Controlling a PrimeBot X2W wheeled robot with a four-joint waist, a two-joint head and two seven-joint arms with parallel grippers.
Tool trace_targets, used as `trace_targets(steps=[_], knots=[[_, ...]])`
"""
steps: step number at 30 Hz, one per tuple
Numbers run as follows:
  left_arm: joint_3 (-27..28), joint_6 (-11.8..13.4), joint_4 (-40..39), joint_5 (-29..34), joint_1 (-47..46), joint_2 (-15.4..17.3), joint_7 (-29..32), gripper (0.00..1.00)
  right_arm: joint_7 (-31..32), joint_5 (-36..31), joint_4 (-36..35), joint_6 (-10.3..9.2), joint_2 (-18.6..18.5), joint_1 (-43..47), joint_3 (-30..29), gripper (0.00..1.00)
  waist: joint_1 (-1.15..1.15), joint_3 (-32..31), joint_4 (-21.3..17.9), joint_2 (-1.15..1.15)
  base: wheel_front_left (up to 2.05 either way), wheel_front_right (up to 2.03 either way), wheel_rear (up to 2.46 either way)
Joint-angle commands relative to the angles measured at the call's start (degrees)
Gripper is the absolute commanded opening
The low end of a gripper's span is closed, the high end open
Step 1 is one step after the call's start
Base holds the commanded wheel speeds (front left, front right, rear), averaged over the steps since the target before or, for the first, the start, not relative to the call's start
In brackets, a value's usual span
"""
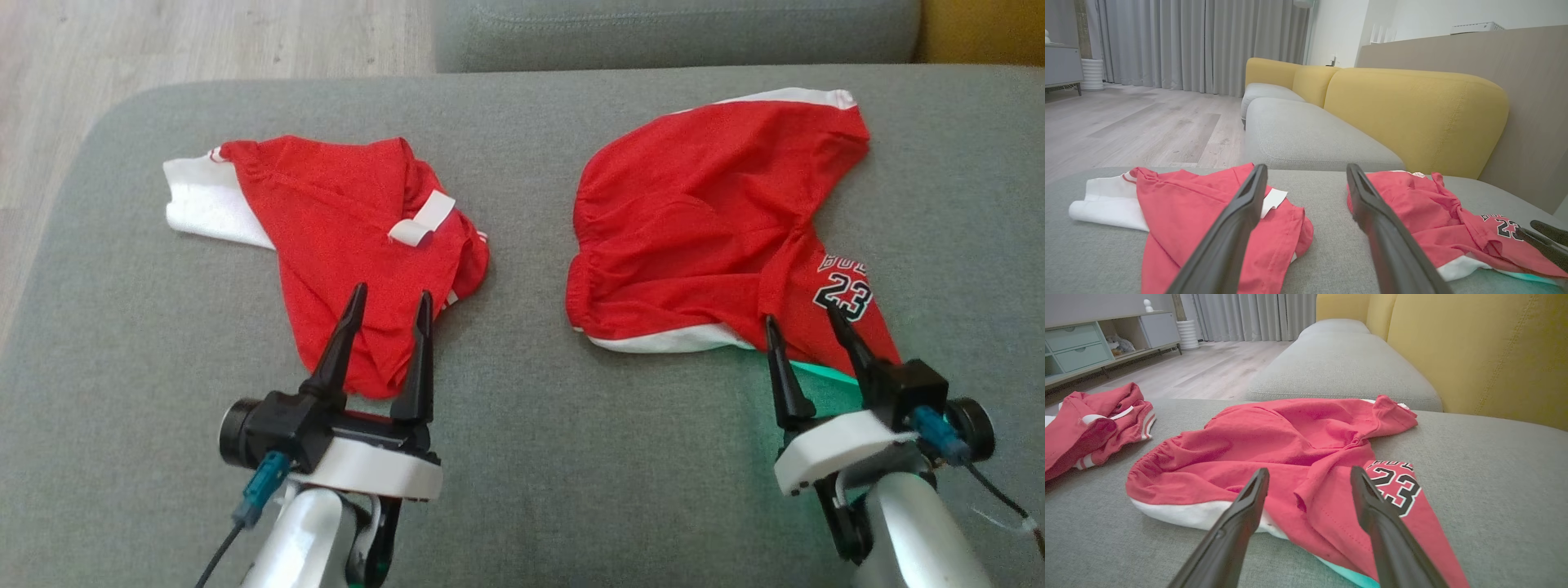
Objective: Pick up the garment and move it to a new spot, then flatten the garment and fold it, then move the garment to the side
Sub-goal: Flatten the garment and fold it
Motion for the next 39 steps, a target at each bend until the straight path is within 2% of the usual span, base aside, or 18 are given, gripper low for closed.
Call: trace_targets(steps=[1, 13, 14, 15, 16, 17, 22, 27, 35, 39], knots=[[1.32, -0.04, -1.9, 0.0, -1.79, 0.17, -0.55, 1.0, -0.08, -0.34, -1.54, 0.39, 0.13, -2.59, 0.99, 1.0, 0.0, 0.43, 0.22, 0.0, 0.0, 0.0, 0.0], [1.34, -0.43, -1.44, 0.38, -3.42, 0.17, -0.55, 1.0, 2.06, -1.61, 6.29, 0.39, 0.13, -8.23, -1.9, 1.0, 0.0, 3.86, 2.65, 0.0, 0.0, 0.0, 0.0], [1.41, -0.47, -1.42, 0.41, -3.49, 0.17, -0.55, 1.0, 2.13, -1.6, 7.05, 0.39, 0.13, -8.6, -2.01, 0.91, 0.0, 3.97, 2.75, 0.0, 0.0, 0.0, 0.0], [1.45, -0.51, -1.41, 0.44, -3.55, 0.17, -0.55, 1.0, 2.16, -1.5, 7.75, 0.39, 0.13, -8.95, -2.09, 0.66, 0.0, 4.09, 2.82, 0.0, 0.0, 0.0, 0.0], [1.49, -0.55, -1.43, 0.46, -3.61, 0.17, -0.55, 1.0, 2.05, -1.48, 8.3, 0.39, 0.13, -9.29, -2.16, 0.23, 0.0, 4.21, 2.87, 0.0, 0.0, 0.0, 0.0], [1.53, -0.57, -1.44, 0.48, -3.69, 0.17, -0.55, 1.0, 1.9, -1.48, 8.81, 0.39, 0.13, -9.63, -2.27, 0.0, 0.0, 4.32, 2.89, 0.0, 0.0, 0.0, 0.0], [1.91, -0.37, -1.34, 0.45, -3.77, 0.17, -0.55, 1.0, 1.23, -1.59, 10.53, 0.39, 0.13, -11.14, -3.85, 0.0, 0.0, 4.24, 2.35, 0.0, 0.0, 0.0, 0.0], [2.02, -0.12, -1.44, 0.14, -3.41, 0.17, -0.55, 1.0, 1.52, -2.47, 8.81, 0.39, 0.13, -11.66, -7.4, 0.0, 0.0, 3.35, 1.29, 0.0, 0.0, 0.0, 0.0], [1.82, 0.26, -2.09, -0.45, -3.32, 0.17, -0.55, 1.0, 7.93, -7.85, 1.47, 0.39, -0.03, -12.59, -15.12, 0.0, 0.0, 3.12, 0.25, 0.0, 0.0, 0.0, 0.0], [1.34, 0.4, -2.46, -0.72, -3.65, 0.17, -0.55, 1.0, 12.87, -9.61, -1.49, 0.39, -2.21, -14.36, -17.82, 0.0, 0.0, 3.8, 0.32, 0.0, 0.0, 0.0, 0.0]])
